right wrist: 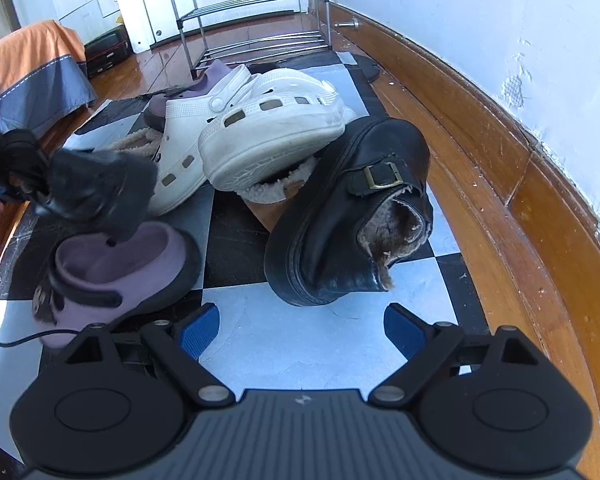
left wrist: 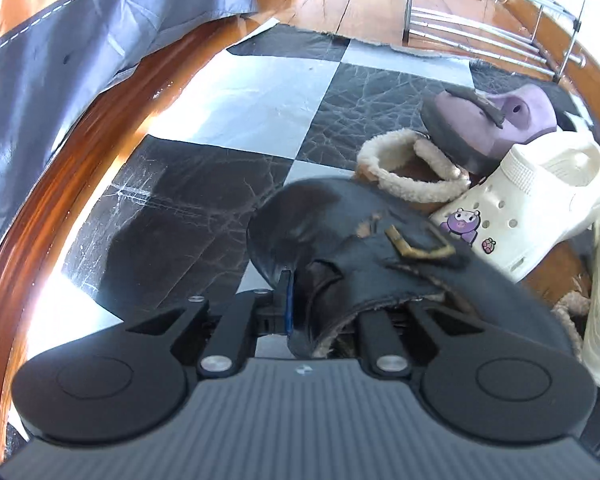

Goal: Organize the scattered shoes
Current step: 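Carry the black shoe out of the pile and set it on the mat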

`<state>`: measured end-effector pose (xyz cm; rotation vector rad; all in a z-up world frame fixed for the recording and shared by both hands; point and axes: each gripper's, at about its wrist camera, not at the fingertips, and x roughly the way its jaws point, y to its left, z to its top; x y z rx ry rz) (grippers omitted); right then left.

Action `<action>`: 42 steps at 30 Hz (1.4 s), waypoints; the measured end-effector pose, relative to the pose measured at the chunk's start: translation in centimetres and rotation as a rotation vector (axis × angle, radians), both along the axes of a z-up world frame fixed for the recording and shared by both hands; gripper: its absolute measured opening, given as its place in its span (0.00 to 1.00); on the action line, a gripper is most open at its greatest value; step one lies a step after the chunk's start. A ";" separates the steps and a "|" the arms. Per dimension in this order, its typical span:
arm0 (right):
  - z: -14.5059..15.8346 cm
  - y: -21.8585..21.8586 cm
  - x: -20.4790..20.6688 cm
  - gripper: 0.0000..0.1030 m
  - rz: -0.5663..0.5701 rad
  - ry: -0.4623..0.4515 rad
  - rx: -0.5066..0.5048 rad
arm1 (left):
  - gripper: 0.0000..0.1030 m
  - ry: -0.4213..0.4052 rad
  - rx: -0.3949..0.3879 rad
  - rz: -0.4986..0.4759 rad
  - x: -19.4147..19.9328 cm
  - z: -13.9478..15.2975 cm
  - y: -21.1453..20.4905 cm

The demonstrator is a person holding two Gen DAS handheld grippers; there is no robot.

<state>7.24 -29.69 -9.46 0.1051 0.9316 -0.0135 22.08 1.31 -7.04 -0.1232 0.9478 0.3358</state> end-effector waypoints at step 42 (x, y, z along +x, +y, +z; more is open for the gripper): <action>-0.9 10.8 -8.4 0.89 0.241 0.121 0.045 | 0.35 0.347 0.053 -0.570 -26.2 -0.6 3.4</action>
